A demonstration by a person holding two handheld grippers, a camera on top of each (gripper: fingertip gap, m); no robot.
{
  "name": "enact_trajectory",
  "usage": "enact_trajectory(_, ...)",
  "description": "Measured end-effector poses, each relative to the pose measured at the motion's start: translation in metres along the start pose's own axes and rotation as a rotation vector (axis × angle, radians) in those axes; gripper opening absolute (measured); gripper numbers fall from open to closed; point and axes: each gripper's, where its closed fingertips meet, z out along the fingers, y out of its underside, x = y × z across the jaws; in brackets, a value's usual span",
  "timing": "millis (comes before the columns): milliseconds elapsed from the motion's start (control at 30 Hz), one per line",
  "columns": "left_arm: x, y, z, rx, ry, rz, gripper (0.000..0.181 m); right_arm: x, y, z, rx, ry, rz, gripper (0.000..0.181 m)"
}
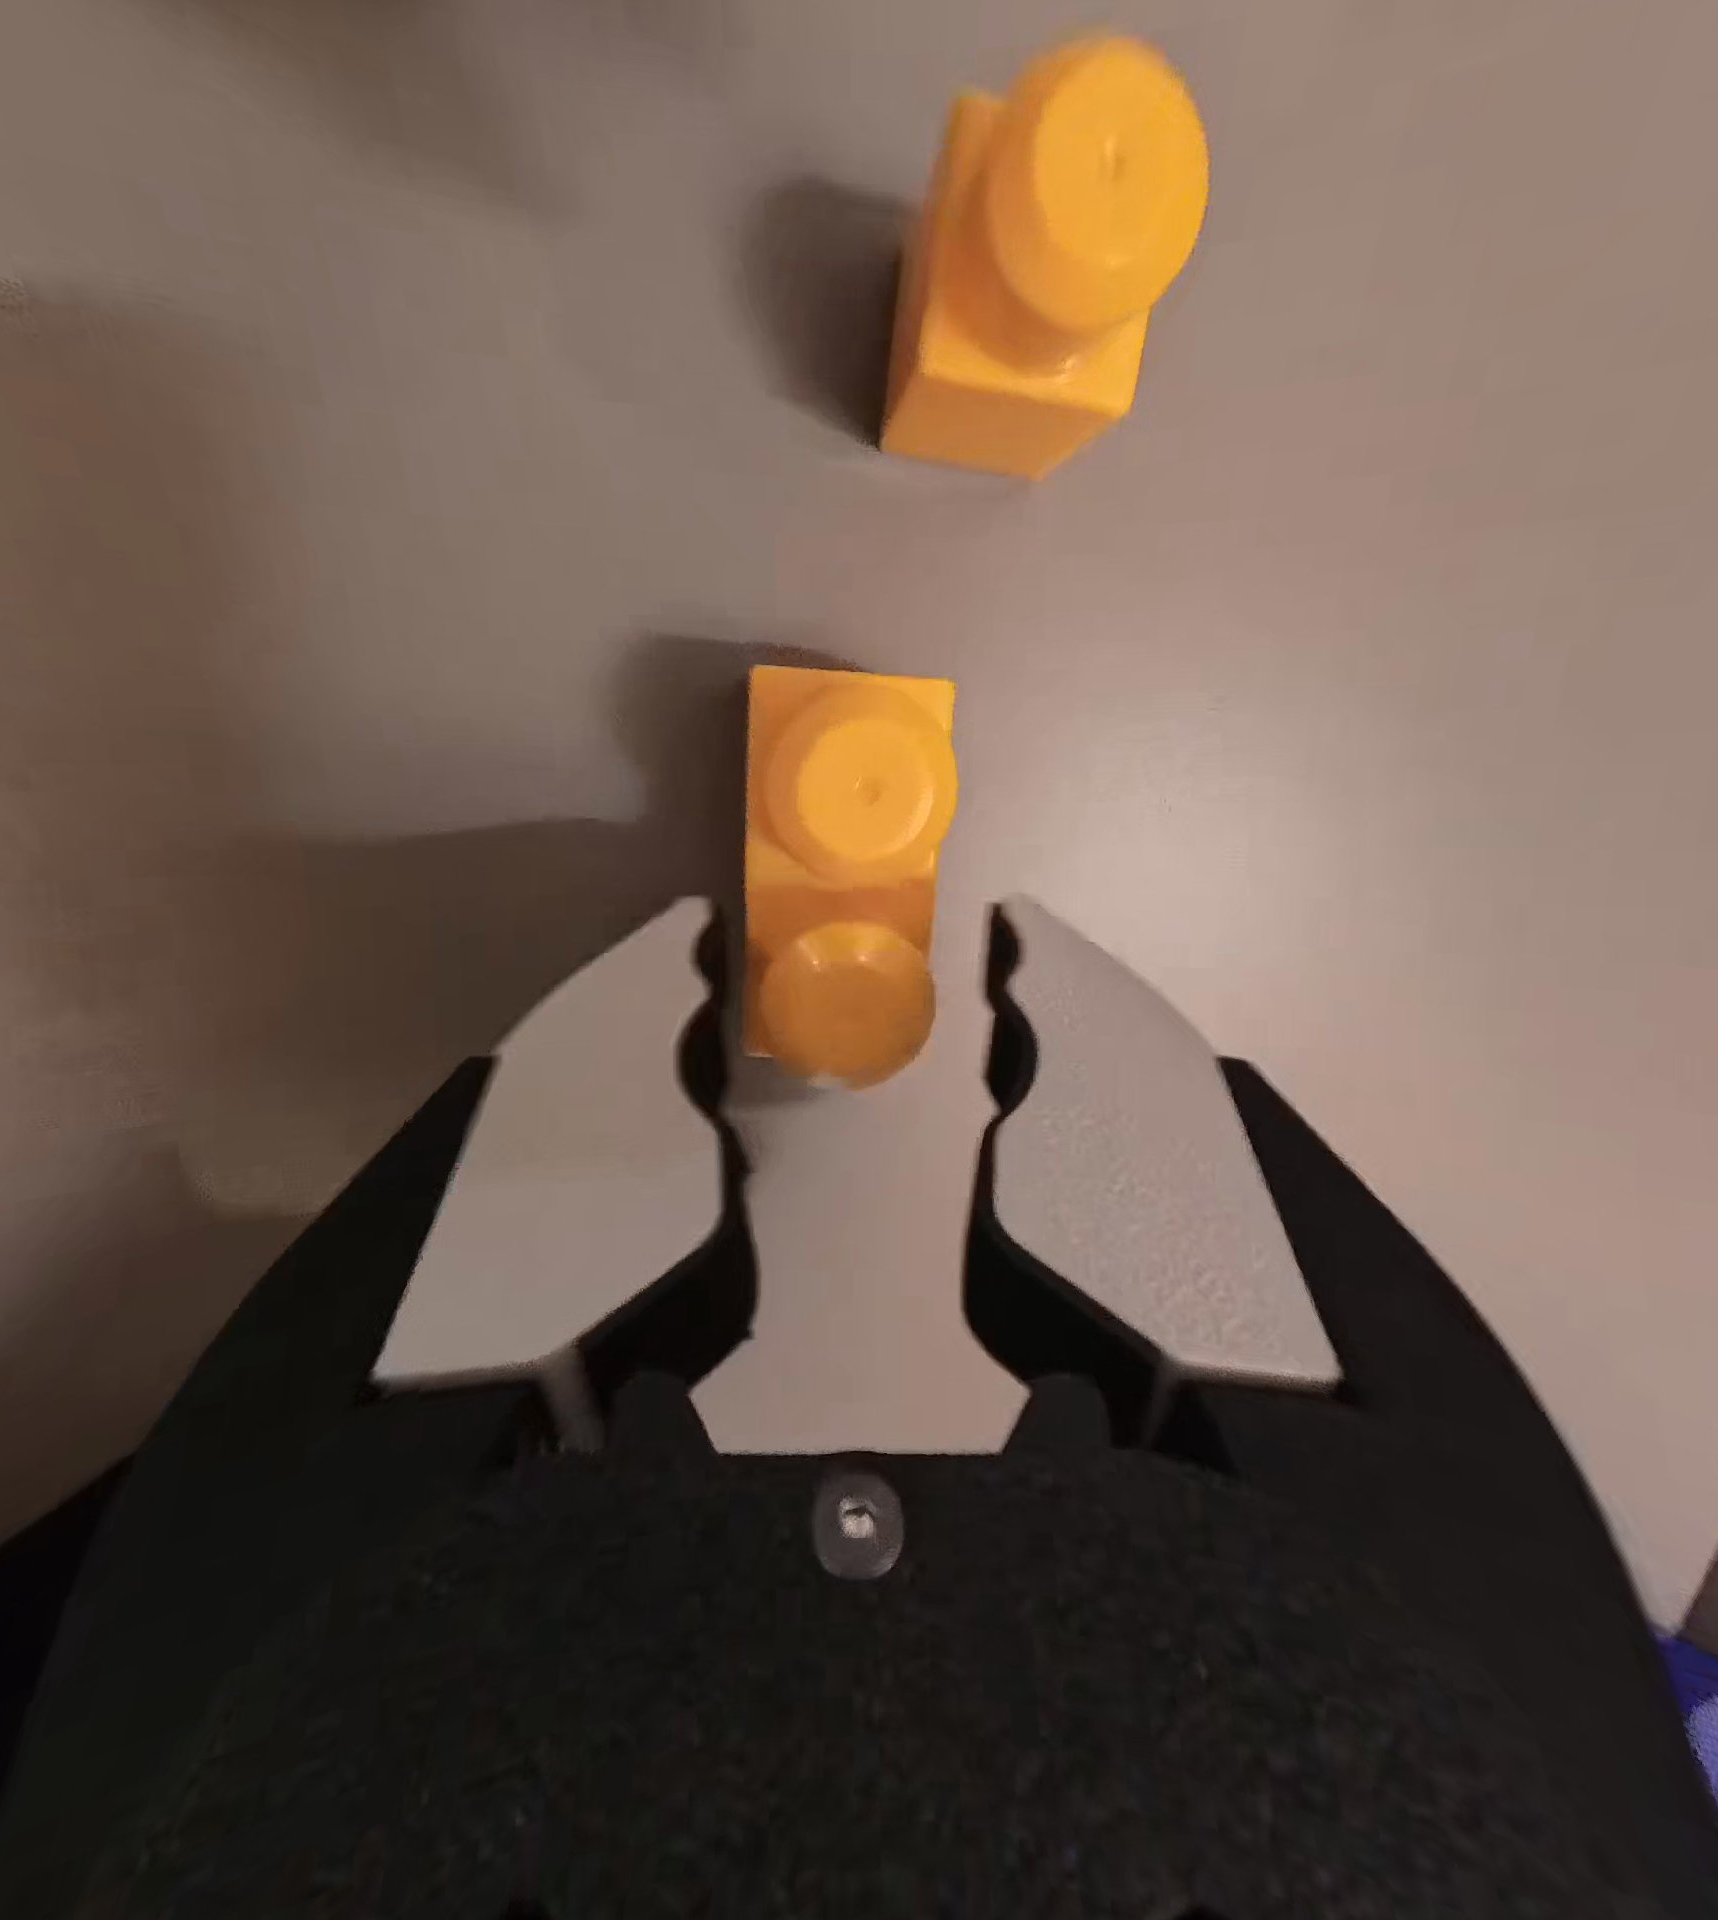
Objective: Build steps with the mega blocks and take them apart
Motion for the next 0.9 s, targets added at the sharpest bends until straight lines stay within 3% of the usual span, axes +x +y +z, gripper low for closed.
enact_trajectory(33,-0.002,0.002,-0.001,-0.003,-0.011,0.002,0.023,0.0,0.002,0.003,-0.002,-0.005,0.009,0.035)
enact_trajectory(167,-0.003,0.0,-0.005,0.011,0.014,-0.035,0.024,0.01,-0.011,-0.017,0.241,0.024,0.093,0.035)
enact_trajectory(367,0.037,-0.021,-0.01,0.135,0.283,-0.132,0.044,0.024,-0.048,-0.123,1.071,-0.008,0.295,0.034)
enact_trajectory(433,0.057,-0.031,-0.014,0.191,0.388,-0.151,0.051,0.017,-0.054,-0.141,1.244,-0.077,0.317,0.034)
enact_trajectory(567,0.082,-0.04,-0.019,0.238,0.503,-0.149,0.055,-0.009,-0.076,-0.134,1.315,-0.209,0.283,0.034)
enact_trajectory(667,0.092,-0.04,-0.024,0.243,0.55,-0.122,0.039,-0.024,-0.095,-0.12,1.285,-0.232,0.233,0.034)
enact_trajectory(833,0.082,-0.045,-0.03,0.268,0.527,-0.114,0.037,-0.025,-0.103,-0.109,1.2,-0.207,0.19,0.034)
enact_trajectory(900,0.07,-0.05,-0.034,0.293,0.502,-0.12,0.037,-0.02,-0.097,-0.097,1.081,-0.161,0.163,0.048)
